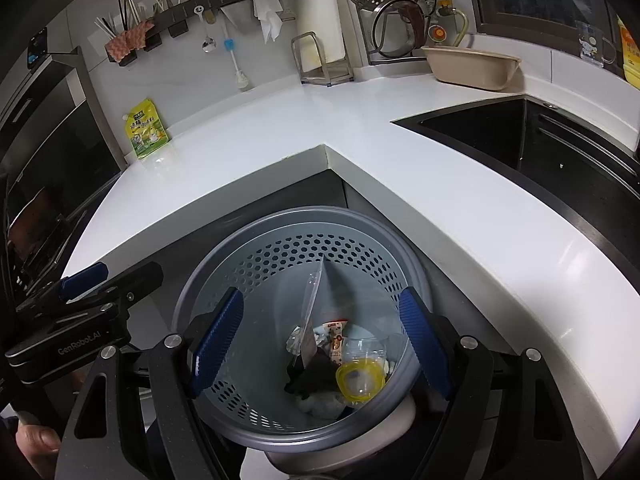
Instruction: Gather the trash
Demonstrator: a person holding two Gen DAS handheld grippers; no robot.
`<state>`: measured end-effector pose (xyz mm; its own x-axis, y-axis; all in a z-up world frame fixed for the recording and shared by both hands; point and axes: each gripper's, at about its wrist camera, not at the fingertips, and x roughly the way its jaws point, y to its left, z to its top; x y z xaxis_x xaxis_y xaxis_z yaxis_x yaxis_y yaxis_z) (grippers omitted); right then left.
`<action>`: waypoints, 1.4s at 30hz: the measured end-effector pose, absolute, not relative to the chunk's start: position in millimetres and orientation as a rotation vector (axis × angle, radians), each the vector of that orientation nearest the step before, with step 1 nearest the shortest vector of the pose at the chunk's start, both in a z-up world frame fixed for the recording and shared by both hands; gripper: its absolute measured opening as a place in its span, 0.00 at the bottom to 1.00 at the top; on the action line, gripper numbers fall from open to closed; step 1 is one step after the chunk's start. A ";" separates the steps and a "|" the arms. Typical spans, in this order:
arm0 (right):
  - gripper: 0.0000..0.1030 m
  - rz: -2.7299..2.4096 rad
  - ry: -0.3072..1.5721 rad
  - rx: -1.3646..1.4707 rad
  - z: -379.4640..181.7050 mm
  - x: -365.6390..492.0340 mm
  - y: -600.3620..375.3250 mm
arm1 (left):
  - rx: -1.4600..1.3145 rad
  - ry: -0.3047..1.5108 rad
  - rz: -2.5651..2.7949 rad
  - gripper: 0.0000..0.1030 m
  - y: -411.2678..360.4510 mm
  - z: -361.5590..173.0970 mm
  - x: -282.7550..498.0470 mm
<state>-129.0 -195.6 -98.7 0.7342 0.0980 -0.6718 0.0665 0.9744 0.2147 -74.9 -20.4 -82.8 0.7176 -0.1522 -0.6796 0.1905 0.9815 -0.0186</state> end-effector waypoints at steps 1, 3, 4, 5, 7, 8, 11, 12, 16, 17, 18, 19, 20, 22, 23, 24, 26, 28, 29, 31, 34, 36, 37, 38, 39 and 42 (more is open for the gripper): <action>0.75 0.018 0.748 0.231 -98.7 -129.0 -195.5 | 0.055 0.745 -0.188 0.91 -20.5 -82.7 -75.3; 0.75 0.016 0.746 0.228 -98.3 -129.1 -195.4 | 0.057 0.743 -0.188 0.92 -20.7 -82.0 -76.0; 0.75 0.017 0.746 0.227 -98.4 -129.1 -195.6 | 0.059 0.742 -0.187 0.93 -21.1 -81.6 -75.9; 0.75 0.016 0.745 0.226 -98.1 -129.3 -195.2 | 0.061 0.740 -0.185 0.93 -21.5 -81.0 -76.3; 0.75 0.016 0.744 0.224 -97.8 -129.4 -194.7 | 0.065 0.736 -0.182 0.94 -22.0 -80.2 -76.9; 0.75 0.015 0.744 0.223 -97.8 -129.8 -194.9 | 0.068 0.736 -0.178 0.94 -22.1 -79.9 -77.2; 0.75 0.013 0.744 0.221 -97.3 -129.9 -194.4 | 0.072 0.735 -0.170 0.94 -21.8 -79.5 -77.5; 0.75 0.014 0.743 0.220 -97.3 -129.9 -194.6 | 0.072 0.736 -0.169 0.94 -21.6 -79.4 -77.5; 0.75 0.013 0.739 0.216 -95.9 -130.2 -193.8 | 0.062 0.741 -0.165 0.94 -19.0 -78.7 -76.9; 0.75 0.012 0.739 0.215 -95.5 -130.2 -193.4 | 0.059 0.743 -0.163 0.94 -18.0 -78.8 -76.8; 0.75 0.012 0.738 0.215 -95.3 -130.2 -193.3 | 0.058 0.743 -0.159 0.94 -17.5 -78.8 -77.0; 0.75 0.013 0.738 0.216 -95.2 -130.2 -193.3 | 0.059 0.743 -0.153 0.94 -16.8 -78.8 -76.9; 0.75 0.013 0.739 0.216 -95.1 -130.2 -193.1 | 0.061 0.744 -0.147 0.94 -16.2 -78.8 -76.5; 0.75 0.014 0.738 0.213 -95.1 -130.2 -192.6 | 0.058 0.744 -0.141 0.94 -14.9 -78.7 -75.9; 0.75 0.014 0.738 0.211 -94.8 -130.4 -192.1 | 0.055 0.744 -0.139 0.94 -14.1 -78.9 -76.2; 0.75 0.014 0.738 0.208 -94.6 -130.2 -191.6 | 0.053 0.744 -0.138 0.94 -13.6 -79.2 -76.3; 0.75 0.013 0.738 0.202 -93.8 -130.2 -189.8 | 0.053 0.747 -0.133 0.94 -12.4 -79.6 -75.3; 0.75 0.014 0.739 0.197 -93.8 -129.8 -188.0 | 0.058 0.749 -0.129 0.94 -12.3 -80.3 -74.5; 0.75 0.015 0.740 0.197 -93.9 -129.5 -187.6 | 0.059 0.750 -0.127 0.94 -12.2 -80.7 -74.2; 0.75 0.017 0.741 0.197 -93.9 -128.7 -186.8 | 0.061 0.754 -0.128 0.94 -12.9 -81.2 -72.9; 0.75 0.017 0.742 0.193 -93.6 -128.1 -185.4 | 0.061 0.756 -0.127 0.94 -12.1 -81.5 -72.9; 0.75 0.016 0.742 0.191 -93.2 -127.8 -184.9 | 0.061 0.756 -0.127 0.94 -11.8 -81.7 -72.7; 0.75 0.016 0.742 0.192 -93.2 -127.7 -184.9 | 0.062 0.756 -0.127 0.94 -12.0 -81.5 -72.9; 0.75 0.015 0.742 0.191 -93.3 -127.8 -185.0 | 0.063 0.755 -0.127 0.94 -11.9 -81.6 -72.8; 0.75 0.015 0.742 0.192 -93.3 -127.5 -184.8 | 0.065 0.755 -0.126 0.94 -12.0 -81.8 -72.5; 0.75 0.014 0.744 0.196 -94.1 -126.8 -185.0 | 0.069 0.765 -0.125 0.94 -12.9 -84.3 -71.3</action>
<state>-126.8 -185.0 -94.1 0.7365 0.0823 -0.6715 0.0561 0.9817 0.1819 -71.3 -12.9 -84.3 0.7146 -0.0874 -0.6941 0.1376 0.9903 0.0169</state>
